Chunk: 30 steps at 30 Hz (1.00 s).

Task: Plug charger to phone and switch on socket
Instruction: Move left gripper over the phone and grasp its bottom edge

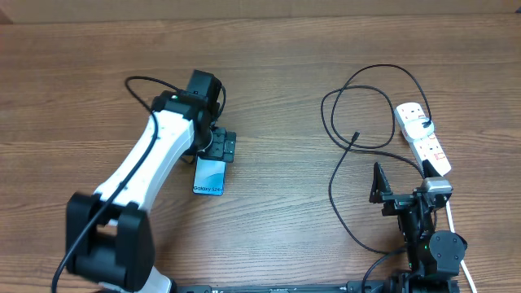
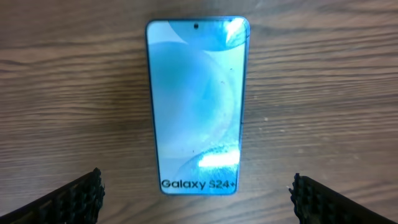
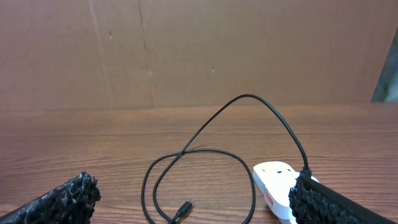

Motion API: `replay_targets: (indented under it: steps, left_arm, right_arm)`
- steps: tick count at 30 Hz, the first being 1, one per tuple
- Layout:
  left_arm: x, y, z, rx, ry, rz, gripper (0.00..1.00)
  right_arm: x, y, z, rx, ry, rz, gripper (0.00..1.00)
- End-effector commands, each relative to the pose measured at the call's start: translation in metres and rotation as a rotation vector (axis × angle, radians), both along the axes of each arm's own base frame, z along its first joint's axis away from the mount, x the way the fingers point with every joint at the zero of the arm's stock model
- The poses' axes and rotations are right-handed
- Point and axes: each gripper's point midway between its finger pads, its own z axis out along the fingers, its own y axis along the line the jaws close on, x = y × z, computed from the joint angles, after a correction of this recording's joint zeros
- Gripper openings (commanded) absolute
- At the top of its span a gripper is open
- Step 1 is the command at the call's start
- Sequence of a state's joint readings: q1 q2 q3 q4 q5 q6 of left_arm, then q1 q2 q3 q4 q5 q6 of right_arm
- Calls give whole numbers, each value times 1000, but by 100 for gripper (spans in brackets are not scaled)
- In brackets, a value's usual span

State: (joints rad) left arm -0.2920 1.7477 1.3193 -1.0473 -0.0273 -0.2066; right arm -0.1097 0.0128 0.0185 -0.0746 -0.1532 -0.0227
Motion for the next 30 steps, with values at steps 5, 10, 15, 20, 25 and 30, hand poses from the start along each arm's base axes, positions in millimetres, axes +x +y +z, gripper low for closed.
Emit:
replay_targets:
  steps: [5, 10, 15, 20, 25, 30]
  left_arm:
    - [5, 1, -42, 30, 81, 5, 100]
    - [0, 3, -66, 26, 70, 6, 99]
    - [-4, 3, -82, 15, 59, 32, 100]
    - [-6, 3, -93, 9, 44, 44, 99]
    - [-17, 7, -101, 14, 64, 73, 99]
    - [-20, 7, -104, 15, 72, 76, 94]
  right_arm:
    - [0, 0, -2, -2, -3, -1, 100]
    - [0, 0, -2, -2, -3, 0, 100]
    - [0, 0, -2, -2, -4, 0, 100]
    - [0, 0, -2, -2, -3, 0, 100]
    - [0, 0, -2, -2, -3, 0, 100]
    - [0, 0, -2, -2, -3, -1, 100]
